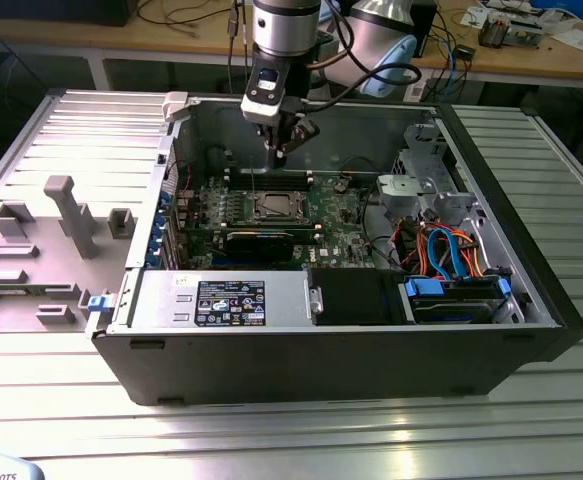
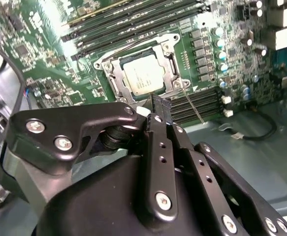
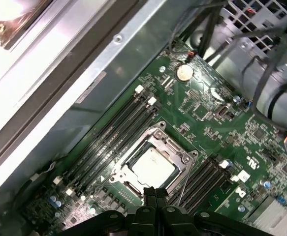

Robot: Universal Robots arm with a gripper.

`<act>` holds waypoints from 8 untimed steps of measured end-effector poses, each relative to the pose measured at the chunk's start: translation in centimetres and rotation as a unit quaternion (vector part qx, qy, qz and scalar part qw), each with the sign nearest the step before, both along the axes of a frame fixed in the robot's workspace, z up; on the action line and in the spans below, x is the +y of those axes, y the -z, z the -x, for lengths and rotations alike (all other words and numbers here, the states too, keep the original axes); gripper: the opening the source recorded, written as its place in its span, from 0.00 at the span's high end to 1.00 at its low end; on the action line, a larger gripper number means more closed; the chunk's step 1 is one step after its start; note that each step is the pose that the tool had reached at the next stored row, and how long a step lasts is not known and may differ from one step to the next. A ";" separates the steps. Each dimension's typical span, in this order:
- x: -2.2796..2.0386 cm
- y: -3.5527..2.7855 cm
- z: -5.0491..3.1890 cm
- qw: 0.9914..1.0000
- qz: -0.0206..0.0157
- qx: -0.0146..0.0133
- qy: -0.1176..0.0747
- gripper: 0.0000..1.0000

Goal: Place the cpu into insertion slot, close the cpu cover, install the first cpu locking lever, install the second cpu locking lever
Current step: 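Install the first cpu locking lever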

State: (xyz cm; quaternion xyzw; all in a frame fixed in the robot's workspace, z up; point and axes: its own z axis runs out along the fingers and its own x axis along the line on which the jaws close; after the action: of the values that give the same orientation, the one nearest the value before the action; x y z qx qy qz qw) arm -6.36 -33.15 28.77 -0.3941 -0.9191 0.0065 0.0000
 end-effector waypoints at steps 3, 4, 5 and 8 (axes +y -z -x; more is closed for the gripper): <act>0.00 0.02 0.00 0.999 0.000 0.000 -0.034 0.89; 0.00 0.03 0.00 0.999 0.000 0.000 -0.041 0.89; 0.00 0.03 0.00 0.999 0.000 0.000 -0.050 0.89; 0.00 0.06 0.00 0.997 0.000 0.000 -0.083 0.89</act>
State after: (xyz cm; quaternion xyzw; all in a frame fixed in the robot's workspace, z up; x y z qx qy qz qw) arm -6.36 -33.15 28.71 -0.3161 -0.9487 0.0064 -0.0005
